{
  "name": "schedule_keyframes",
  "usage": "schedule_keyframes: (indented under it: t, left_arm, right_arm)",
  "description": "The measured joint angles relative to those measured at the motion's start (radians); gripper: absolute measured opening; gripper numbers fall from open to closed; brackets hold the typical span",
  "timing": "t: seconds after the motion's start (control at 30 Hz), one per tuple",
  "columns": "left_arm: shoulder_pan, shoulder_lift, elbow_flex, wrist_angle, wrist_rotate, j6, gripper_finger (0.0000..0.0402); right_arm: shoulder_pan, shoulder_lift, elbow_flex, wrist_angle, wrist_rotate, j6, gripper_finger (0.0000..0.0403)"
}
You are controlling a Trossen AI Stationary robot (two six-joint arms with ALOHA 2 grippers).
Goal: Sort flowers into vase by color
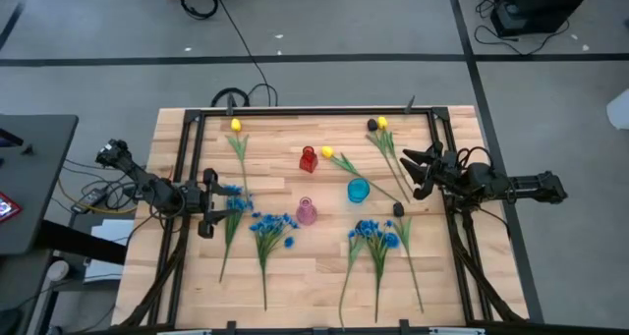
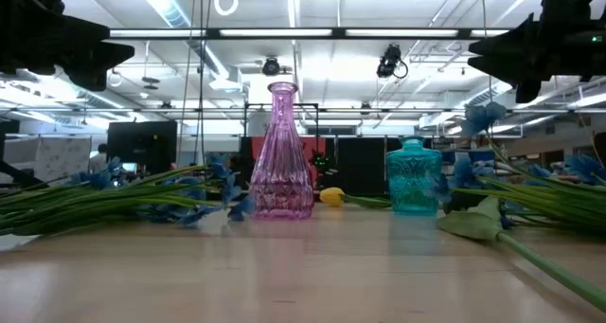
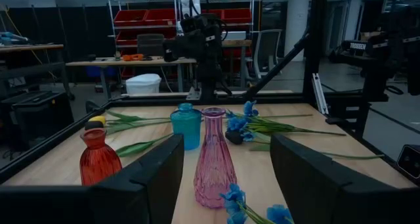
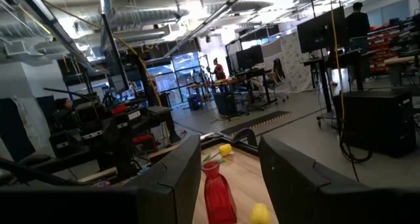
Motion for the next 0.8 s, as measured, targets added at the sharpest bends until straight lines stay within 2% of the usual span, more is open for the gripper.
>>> schedule_keyframes:
  t: [0.4,0.8]
  left_arm:
    - [0.0,0.0,0.0,0.026,-0.004,0.0,0.0232]
    - [0.0,0.0,0.0,0.137,-0.007,0.0,0.0232]
  right_arm:
    - [0.0,0.0,0.0,0.009,0.001,-0.004,0.0166]
    - [0.0,0.0,0.0,0.16,0.0,0.056,0.0166]
